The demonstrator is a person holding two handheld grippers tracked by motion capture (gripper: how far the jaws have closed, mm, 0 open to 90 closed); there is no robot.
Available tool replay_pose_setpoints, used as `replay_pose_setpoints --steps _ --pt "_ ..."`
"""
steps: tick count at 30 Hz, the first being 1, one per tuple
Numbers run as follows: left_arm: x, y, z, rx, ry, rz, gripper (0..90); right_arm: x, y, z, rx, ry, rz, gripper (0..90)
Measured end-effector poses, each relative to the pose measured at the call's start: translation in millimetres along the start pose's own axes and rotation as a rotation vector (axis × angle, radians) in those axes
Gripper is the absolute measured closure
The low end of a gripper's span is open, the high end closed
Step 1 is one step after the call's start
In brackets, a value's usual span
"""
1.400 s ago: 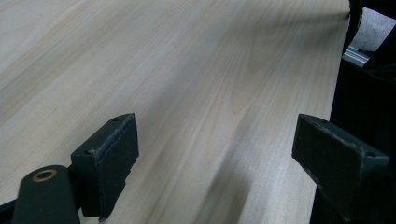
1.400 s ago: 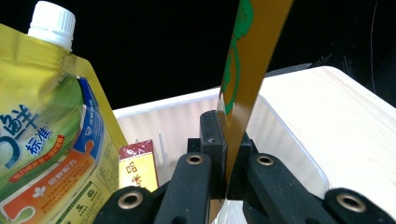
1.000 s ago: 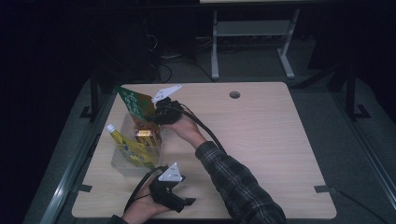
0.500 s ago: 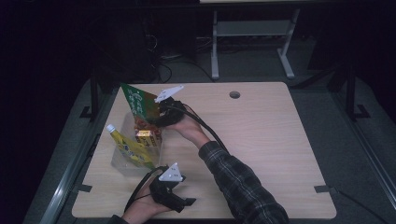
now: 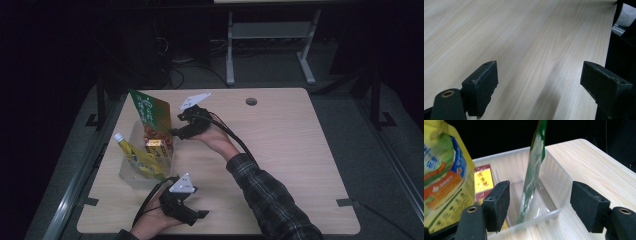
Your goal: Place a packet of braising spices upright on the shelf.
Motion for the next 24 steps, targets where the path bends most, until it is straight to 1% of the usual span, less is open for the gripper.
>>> replay_pose_setpoints --steps 6,7,9,14,18,22,23,24 --pt "-0.9 0.0 1.5 -0.001 -0.01 0.0 14.1 -17.8 14.0 2.1 0.007 0.003 0.014 29.3" --pt "-1.1 0.5 2.3 0.005 -0.011 0.004 14.1 -21.7 17.8 3.2 0.019 -0.001 0.017 28.5" --pt "-0.8 0.4 3.2 0.001 -0.013 0.001 14.1 -27.3 23.7 3.8 0.013 0.0 0.028 28.3" --pt "-1.6 0.4 6.4 0.003 -0.019 -0.001 14.1 -43.6 38.6 9.2 0.033 -0.002 0.028 27.7" --pt "-2.0 0.2 6.7 -0.005 -0.02 -0.003 14.1 -58.1 56.3 14.0 0.033 0.011 0.047 27.0" --pt "-1.8 0.5 8.2 -0.002 -0.023 0.0 14.1 -74.0 75.0 20.8 0.06 0.017 0.048 27.0" --pt "-1.7 0.4 7.8 -0.008 -0.021 0.0 14.1 -78.2 79.9 21.2 0.047 0.02 0.055 26.8" --pt "-1.6 0.3 8.3 -0.005 -0.024 -0.003 14.1 -81.9 84.5 23.0 0.053 0.024 0.056 26.6"
Point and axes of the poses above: each handheld gripper's, and its own axes: x roughly forward along the jaws, y roughly out of its underside, z roughly to its left, the point moved 7 cm from there along x, roughly forward along the jaws, and after that the axes turned 15 degrees about -y, right-handed, at the moved point
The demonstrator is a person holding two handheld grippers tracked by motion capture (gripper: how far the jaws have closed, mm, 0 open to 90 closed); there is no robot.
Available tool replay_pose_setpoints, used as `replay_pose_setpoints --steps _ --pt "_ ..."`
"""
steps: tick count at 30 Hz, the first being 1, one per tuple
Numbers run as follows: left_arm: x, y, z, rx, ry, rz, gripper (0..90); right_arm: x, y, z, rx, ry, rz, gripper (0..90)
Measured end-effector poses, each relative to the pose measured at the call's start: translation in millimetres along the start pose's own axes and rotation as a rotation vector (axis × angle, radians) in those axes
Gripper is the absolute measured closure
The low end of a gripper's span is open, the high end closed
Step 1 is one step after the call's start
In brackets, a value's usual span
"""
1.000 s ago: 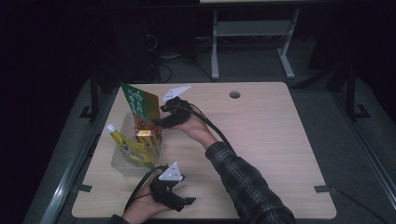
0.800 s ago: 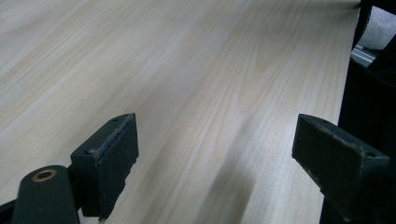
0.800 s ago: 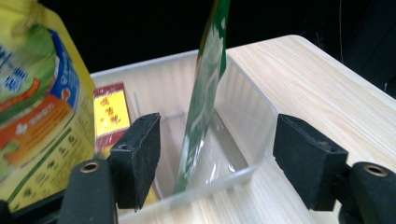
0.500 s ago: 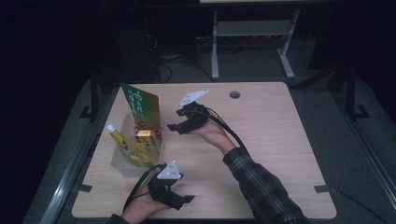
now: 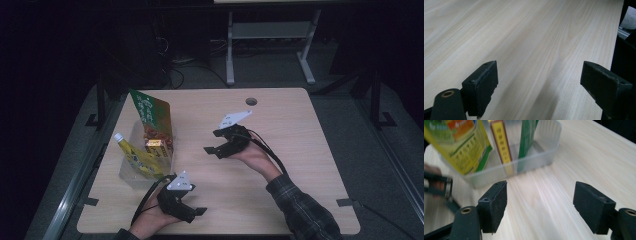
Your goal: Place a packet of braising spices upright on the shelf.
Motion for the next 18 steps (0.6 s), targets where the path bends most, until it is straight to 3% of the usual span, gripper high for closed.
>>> replay_pose_setpoints --steps 7,18 --pt "-0.5 0.8 2.0 0.004 -0.008 0.006 14.1 -25.8 36.1 6.9 0.0 0.034 0.037 25.0" --pt "-2.2 1.5 4.4 -0.009 -0.017 0.007 14.4 -56.9 74.2 27.6 0.035 0.043 0.058 24.5"
Point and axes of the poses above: each handheld gripper's, and its own axes: x roughly forward along the jaws, y roughly out of its underside, z roughly to its left, the point moved 7 cm from there along x, roughly forward along the jaws, and after that the axes turned 15 degrees about -y, right-handed, at the moved point
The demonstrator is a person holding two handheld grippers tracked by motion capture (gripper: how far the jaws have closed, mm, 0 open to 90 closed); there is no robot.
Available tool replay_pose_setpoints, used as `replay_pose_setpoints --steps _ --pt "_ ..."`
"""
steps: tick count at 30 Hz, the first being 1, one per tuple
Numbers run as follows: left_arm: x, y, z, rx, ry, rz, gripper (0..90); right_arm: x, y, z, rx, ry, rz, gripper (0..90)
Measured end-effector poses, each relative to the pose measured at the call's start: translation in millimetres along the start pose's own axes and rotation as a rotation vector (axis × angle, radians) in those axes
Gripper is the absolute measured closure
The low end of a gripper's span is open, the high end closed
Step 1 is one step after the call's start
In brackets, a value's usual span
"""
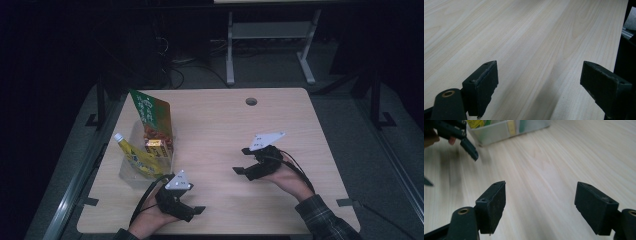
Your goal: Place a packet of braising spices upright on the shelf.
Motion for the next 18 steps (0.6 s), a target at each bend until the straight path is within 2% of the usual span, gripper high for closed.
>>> replay_pose_setpoints --steps 5,8,10,14,18 --pt "0.0 1.0 1.6 0.017 -0.004 0.009 14.5 -6.4 18.1 10.6 -0.007 0.01 0.022 24.0" --pt "1.0 1.2 1.4 0.018 -0.014 0.006 14.6 -7.7 30.5 16.5 0.013 0.001 0.028 24.0" --pt "0.7 2.5 1.4 0.035 -0.02 0.019 14.7 -7.9 38.9 20.6 0.019 -0.001 0.046 24.0" --pt "1.5 4.3 -0.1 0.039 -0.02 0.039 15.0 -8.9 54.1 29.2 0.027 -0.007 0.07 23.5" --pt "2.9 6.2 0.1 0.058 -0.021 0.052 15.0 -13.9 66.8 34.5 0.037 0.007 0.085 23.6"
Point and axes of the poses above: each handheld gripper's, and its own axes: x roughly forward along the jaws, y roughly out of its underside, z roughly to its left, the point moved 7 cm from there along x, roughly forward along the jaws, and after that the axes turned 15 degrees about -y, right-handed, at the moved point
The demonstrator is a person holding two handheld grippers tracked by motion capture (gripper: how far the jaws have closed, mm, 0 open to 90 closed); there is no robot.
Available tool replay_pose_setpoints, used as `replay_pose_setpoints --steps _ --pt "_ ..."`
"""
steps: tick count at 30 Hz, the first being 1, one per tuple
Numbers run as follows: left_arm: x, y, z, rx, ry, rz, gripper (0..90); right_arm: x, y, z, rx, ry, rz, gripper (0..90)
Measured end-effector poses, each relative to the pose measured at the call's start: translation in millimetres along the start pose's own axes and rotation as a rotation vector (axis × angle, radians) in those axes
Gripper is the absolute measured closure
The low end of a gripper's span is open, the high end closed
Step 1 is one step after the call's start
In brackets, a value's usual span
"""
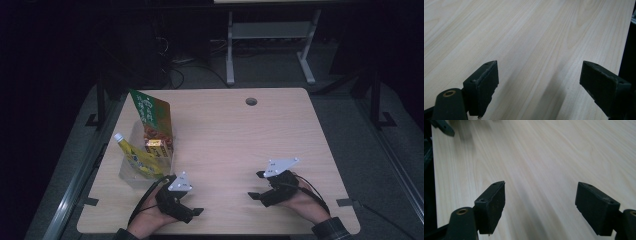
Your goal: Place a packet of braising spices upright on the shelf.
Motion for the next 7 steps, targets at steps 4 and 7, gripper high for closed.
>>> replay_pose_setpoints --steps 4,7 --pt "-0.1 -1.2 -0.6 -0.004 0.001 -0.005 15.0 -7.3 9.0 3.7 0.006 0.012 -0.006 23.7" --pt "0.6 -1.6 -0.2 0.007 0.001 -0.002 15.0 -11.0 11.7 3.3 0.003 0.019 -0.016 23.8"
Point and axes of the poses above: each handheld gripper's, and its own axes: x roughly forward along the jaws, y roughly out of its underside, z roughly to its left, the point moved 7 cm from there along x, roughly forward along the jaws, and after that the axes turned 15 degrees about -y, right-handed, at the moved point
